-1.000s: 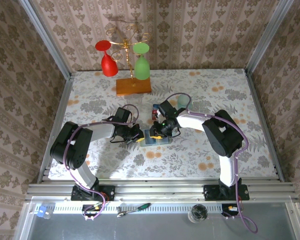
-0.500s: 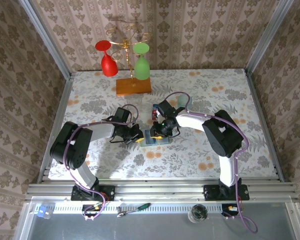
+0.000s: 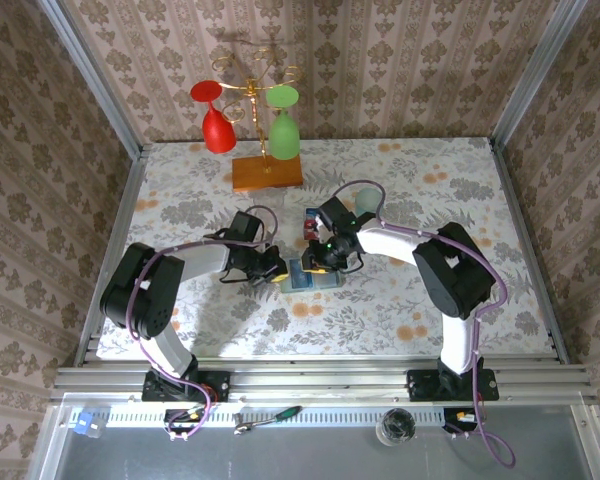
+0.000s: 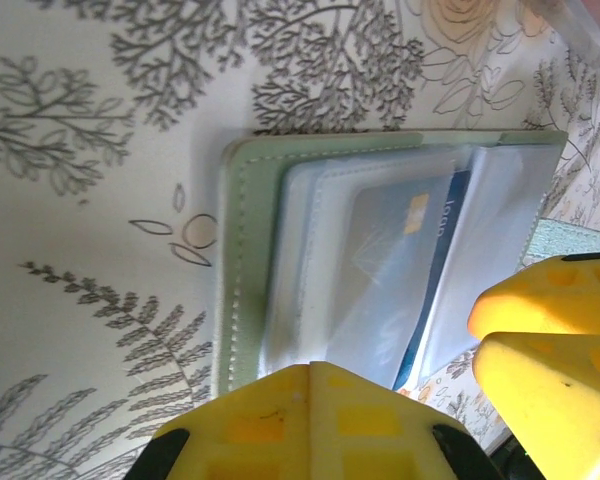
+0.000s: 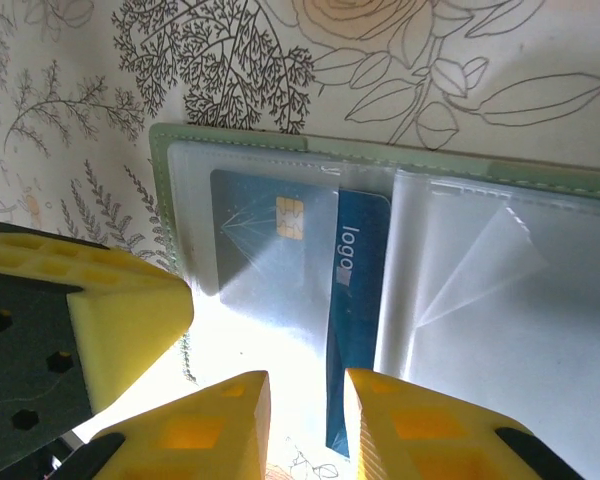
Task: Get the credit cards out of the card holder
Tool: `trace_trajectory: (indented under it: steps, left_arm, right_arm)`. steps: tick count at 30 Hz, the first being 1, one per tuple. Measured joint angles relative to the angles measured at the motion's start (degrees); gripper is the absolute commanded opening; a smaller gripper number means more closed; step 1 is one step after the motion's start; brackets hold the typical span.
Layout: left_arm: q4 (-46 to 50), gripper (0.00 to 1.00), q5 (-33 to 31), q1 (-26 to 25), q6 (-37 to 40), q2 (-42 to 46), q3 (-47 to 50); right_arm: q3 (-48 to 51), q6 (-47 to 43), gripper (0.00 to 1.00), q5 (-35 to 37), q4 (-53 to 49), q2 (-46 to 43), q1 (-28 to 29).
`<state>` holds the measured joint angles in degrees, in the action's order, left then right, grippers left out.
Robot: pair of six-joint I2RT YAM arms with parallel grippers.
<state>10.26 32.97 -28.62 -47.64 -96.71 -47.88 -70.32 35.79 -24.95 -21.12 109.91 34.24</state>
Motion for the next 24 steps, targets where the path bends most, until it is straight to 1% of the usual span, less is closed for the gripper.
trace_trajectory:
  steps: [7,17,24]
  left_arm:
    - [1.4,0.0,-0.7,-1.4,0.4,0.0,-1.0]
    - [1.5,0.0,-1.2,-1.4,1.0,-1.6,-1.1]
    - [1.6,0.0,-1.2,-1.4,1.0,-1.6,-1.1]
  right_arm:
    - [1.1,0.2,0.26,0.0,0.3,-0.2,-0.7]
    - [1.5,0.3,0.27,-0.1,0.4,-0.3,-0.9]
    - [1.9,0.9,0.28,-1.5,1.9,-0.3,-0.9]
